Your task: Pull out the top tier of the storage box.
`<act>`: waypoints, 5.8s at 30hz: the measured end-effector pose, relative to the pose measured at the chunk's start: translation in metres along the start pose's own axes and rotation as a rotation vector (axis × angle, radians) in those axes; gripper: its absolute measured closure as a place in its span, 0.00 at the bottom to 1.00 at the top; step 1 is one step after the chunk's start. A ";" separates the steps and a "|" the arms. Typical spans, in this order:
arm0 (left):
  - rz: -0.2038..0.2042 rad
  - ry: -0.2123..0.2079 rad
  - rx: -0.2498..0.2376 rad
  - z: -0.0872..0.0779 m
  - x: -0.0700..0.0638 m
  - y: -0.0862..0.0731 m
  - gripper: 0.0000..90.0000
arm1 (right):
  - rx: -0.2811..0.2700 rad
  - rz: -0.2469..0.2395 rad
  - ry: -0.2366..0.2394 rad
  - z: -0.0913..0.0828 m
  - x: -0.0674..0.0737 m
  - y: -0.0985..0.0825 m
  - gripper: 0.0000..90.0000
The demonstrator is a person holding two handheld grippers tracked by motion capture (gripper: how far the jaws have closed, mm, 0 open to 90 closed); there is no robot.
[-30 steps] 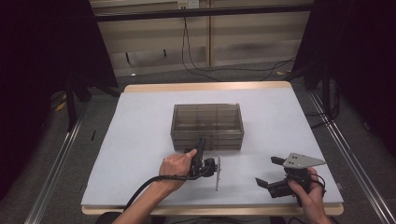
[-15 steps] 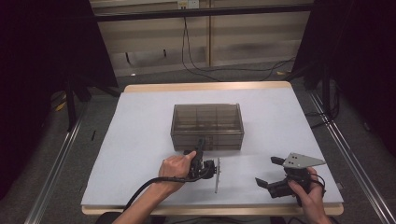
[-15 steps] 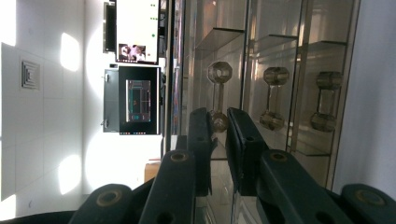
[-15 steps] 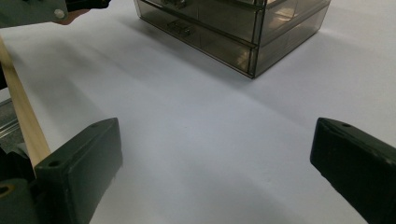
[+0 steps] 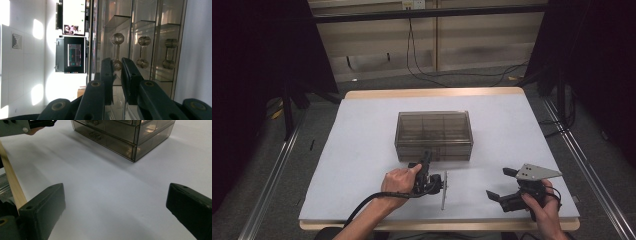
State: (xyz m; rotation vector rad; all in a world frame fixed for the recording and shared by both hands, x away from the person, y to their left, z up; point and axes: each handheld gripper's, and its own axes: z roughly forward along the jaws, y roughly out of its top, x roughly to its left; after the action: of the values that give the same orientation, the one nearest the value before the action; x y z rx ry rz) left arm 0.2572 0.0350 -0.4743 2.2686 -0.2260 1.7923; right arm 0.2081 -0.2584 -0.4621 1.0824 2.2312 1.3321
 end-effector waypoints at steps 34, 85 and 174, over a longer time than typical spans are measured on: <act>-0.088 -0.082 -0.047 -0.010 0.007 -0.004 0.84 | 0.018 -0.003 0.010 0.002 0.000 0.000 0.03; -0.895 -0.682 -0.393 0.002 0.086 -0.064 0.64 | 0.019 -0.002 0.015 0.003 0.001 0.000 0.03; -0.575 -1.081 -0.246 0.066 0.098 -0.048 0.79 | 0.021 -0.001 0.018 0.003 0.001 0.000 0.03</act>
State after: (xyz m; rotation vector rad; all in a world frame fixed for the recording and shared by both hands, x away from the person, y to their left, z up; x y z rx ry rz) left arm 0.3546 0.0653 -0.3977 2.4987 0.0388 0.1674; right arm 0.2095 -0.2560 -0.4639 1.0808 2.2633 1.3256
